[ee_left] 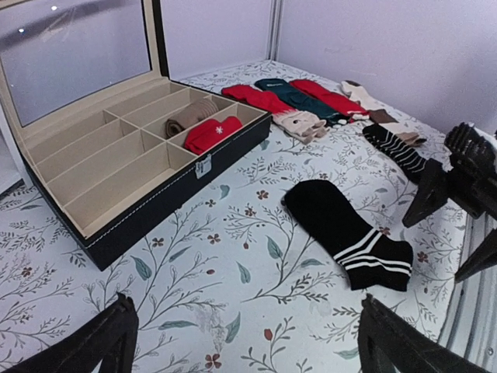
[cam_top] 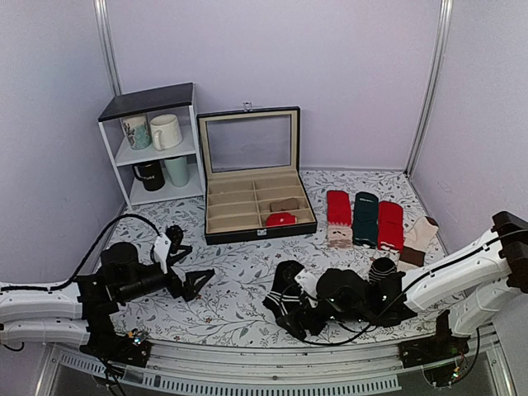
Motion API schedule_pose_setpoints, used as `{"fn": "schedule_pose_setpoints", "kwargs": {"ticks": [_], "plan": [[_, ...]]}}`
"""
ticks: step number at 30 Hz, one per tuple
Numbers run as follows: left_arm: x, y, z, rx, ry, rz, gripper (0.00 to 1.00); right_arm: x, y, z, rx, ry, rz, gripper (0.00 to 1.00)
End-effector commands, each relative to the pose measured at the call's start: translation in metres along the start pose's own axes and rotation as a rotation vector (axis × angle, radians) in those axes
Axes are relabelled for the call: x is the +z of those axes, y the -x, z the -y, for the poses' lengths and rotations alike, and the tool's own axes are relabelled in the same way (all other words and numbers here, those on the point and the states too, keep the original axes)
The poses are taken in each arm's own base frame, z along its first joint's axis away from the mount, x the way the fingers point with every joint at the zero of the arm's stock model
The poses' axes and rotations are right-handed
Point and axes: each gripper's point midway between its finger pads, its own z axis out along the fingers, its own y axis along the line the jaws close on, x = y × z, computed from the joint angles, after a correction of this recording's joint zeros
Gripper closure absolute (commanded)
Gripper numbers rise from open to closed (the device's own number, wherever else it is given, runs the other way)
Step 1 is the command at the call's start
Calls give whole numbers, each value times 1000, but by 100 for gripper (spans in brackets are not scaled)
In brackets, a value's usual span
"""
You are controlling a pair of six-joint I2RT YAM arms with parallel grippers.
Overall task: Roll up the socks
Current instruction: Roll a pair of socks at the center of the board.
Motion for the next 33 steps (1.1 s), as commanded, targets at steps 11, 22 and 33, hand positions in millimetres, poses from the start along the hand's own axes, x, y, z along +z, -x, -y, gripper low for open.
{"fn": "schedule_pose_setpoints", "kwargs": {"ticks": [11, 22, 33], "plan": [[1, -8, 16, 17, -71, -11, 7, 20, 0, -45, -254, 187, 40, 41], [14, -15, 25, 30, -103, -54, 8, 27, -15, -28, -285, 127, 27, 48], [18, -20, 30, 40, -113, -73, 8, 42, -41, -13, -290, 82, -21, 55]]}}
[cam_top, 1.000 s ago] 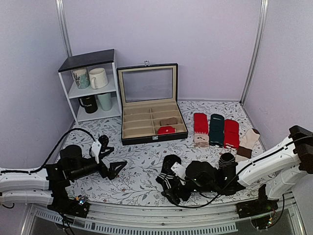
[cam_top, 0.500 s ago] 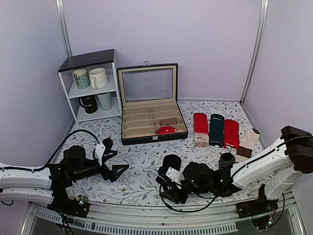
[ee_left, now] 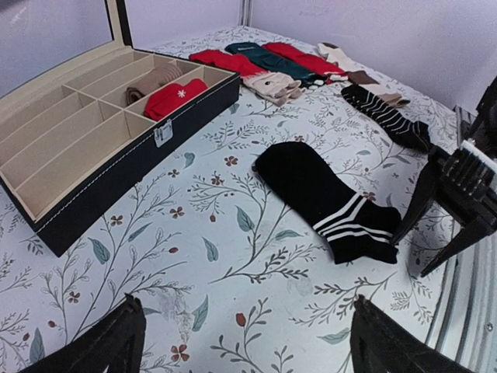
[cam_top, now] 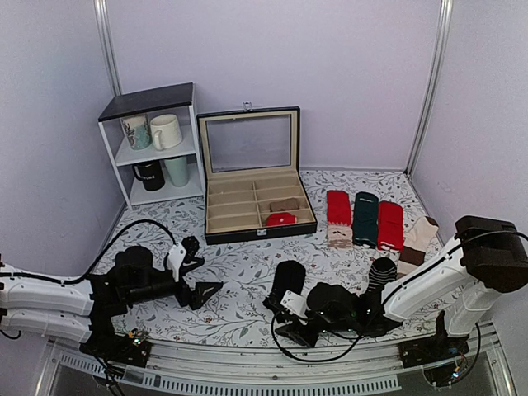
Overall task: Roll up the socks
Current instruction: Roll a pair of socks at the center of the board.
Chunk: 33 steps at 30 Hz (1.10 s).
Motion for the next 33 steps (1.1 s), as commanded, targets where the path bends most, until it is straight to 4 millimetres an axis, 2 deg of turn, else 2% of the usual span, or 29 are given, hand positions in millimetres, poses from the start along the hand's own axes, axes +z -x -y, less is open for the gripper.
{"fn": "schedule_pose_setpoints", "kwargs": {"ticks": [1, 4, 9, 12, 21, 33], "plan": [[2, 13, 8, 18, -26, 34, 8, 7, -12, 4, -8, -24, -10, 55], [3, 12, 10, 21, -31, 28, 8, 5, -9, 2, -1, -16, -4, 56], [4, 12, 10, 25, -26, 27, 8, -16, 22, 5, -6, -38, 87, 56], [5, 11, 10, 26, -28, 24, 8, -23, 33, 6, -25, -45, 117, 55], [11, 4, 11, 30, -30, -4, 8, -6, 22, 9, -70, -42, 73, 55], [14, -1, 13, 36, -35, -14, 8, 6, 23, 14, -102, -53, 82, 55]]}}
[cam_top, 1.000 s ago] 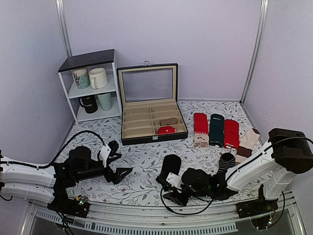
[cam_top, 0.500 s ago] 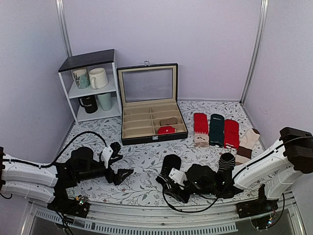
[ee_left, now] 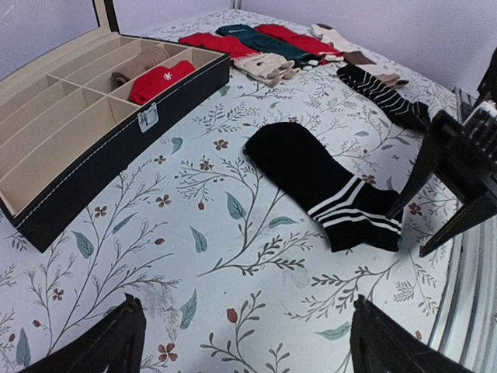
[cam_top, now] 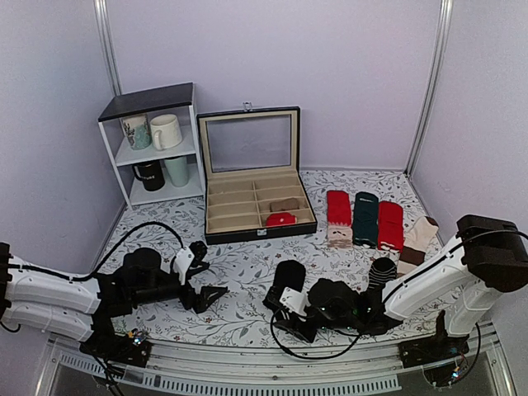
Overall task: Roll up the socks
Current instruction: Roll a pair of socks at the center of the board.
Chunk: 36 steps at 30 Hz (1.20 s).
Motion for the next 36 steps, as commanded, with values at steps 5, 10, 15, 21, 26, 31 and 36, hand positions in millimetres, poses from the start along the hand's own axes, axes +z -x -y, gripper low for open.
{"fn": "schedule_pose_setpoints", "kwargs": {"ticks": [5, 10, 15, 21, 26, 31, 36], "plan": [[4, 12, 7, 19, -17, 30, 8, 16, -12, 5, -8, -23, -23, 55], [4, 11, 8, 20, -20, 25, 8, 19, -33, 4, 29, -16, -72, 57], [2, 11, 7, 19, -16, 29, 8, 16, -54, 5, 78, -27, -135, 82], [0, 12, 11, 27, -36, 36, 8, 12, -73, 3, 125, -37, -201, 91], [-5, 18, 31, 95, -129, 68, 7, 10, -72, -6, 169, 19, -242, 100], [-22, 26, 81, 236, -373, 153, 8, 8, -87, -6, 311, 120, -300, 100], [-18, 19, 93, 284, -423, 122, 10, 10, -102, -2, 448, 170, -365, 100]]}}
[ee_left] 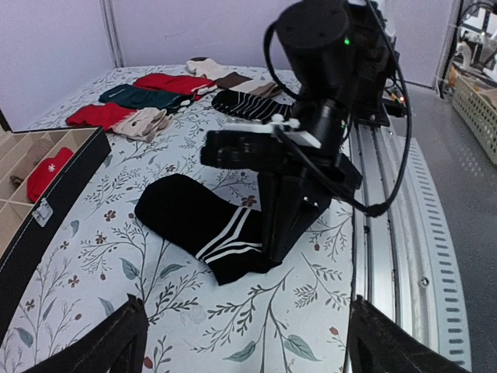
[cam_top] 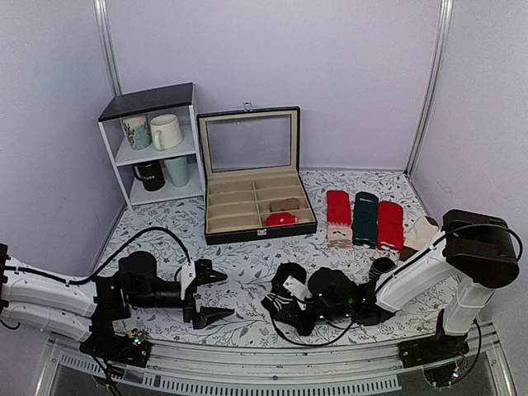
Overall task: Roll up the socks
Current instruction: Roll a pair of socks at the center of the board.
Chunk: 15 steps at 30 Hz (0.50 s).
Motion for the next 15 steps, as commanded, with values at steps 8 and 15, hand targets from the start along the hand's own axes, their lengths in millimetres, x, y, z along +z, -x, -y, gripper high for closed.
{"fn": "schedule_pose_setpoints", "kwargs": {"ticks": [8, 15], "plan": [[33, -6, 30, 103, -162, -64, 29, -10, -98, 20, 345, 69, -429, 100], [58, -5, 30, 162, -158, -64, 24, -13, -109, 22, 422, 71, -481, 100]]}}
